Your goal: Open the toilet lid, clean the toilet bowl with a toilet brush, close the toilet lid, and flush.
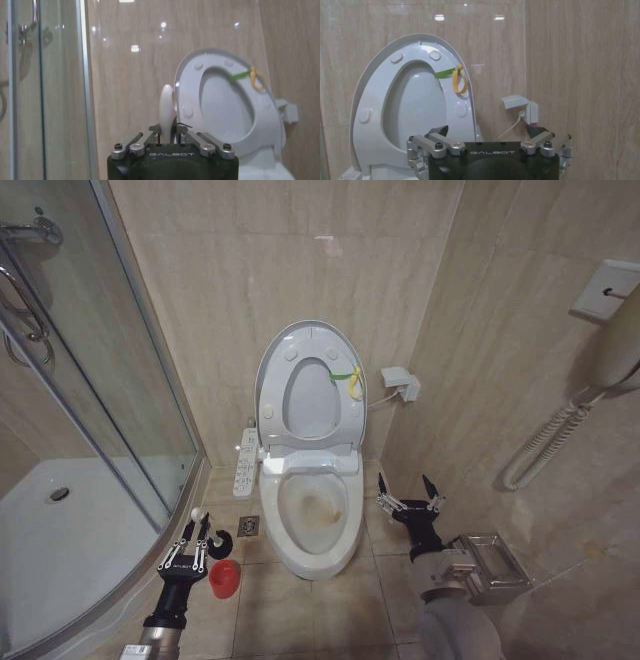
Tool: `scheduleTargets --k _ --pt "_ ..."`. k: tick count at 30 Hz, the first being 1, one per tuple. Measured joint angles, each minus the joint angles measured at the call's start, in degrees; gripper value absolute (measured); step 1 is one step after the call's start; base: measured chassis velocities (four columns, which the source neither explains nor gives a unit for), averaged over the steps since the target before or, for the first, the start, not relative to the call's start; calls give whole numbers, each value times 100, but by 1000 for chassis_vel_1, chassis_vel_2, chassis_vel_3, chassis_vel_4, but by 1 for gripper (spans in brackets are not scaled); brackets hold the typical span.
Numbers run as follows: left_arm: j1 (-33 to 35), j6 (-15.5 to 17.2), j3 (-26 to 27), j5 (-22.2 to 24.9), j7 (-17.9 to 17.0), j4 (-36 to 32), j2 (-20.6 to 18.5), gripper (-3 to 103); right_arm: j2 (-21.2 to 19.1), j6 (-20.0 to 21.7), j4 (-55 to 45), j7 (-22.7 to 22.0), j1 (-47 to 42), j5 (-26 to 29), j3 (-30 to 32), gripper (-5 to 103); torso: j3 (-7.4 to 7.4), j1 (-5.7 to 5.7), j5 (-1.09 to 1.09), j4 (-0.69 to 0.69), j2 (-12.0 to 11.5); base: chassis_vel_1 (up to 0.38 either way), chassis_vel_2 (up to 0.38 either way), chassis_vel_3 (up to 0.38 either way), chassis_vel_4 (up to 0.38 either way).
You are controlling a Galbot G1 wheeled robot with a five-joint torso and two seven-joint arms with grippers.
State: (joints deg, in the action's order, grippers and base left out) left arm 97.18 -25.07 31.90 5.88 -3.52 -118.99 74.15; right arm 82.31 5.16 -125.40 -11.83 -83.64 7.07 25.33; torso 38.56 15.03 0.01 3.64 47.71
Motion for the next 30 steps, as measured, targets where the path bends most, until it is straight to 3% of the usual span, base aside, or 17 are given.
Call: scheduleTargets --k 7,14,21,24,30 --pt "162 130 -94 -58 -47 -875 -120 19 0 0 0 0 0 0 0 100 0 0 0 0 0 0 0 0 0" --pt "-241 430 -196 477 -18 -1327 -650 19 0 0 0 0 0 0 0 100 1 0 -1 1 0 0 0 0 0" --pt "-1044 408 -318 1130 63 -783 -1201 19 0 0 1 0 0 0 0 100 1 0 -2 1 0 0 0 0 0" --pt "-1637 420 -538 1560 121 -226 -1597 19 0 0 1 0 0 0 -1 100 1 0 -2 0 0 0 0 0 0" --pt "-2373 397 -1002 1851 153 450 -1886 19 0 0 1 0 0 0 0 100 1 0 -2 0 -1 0 0 0 0"
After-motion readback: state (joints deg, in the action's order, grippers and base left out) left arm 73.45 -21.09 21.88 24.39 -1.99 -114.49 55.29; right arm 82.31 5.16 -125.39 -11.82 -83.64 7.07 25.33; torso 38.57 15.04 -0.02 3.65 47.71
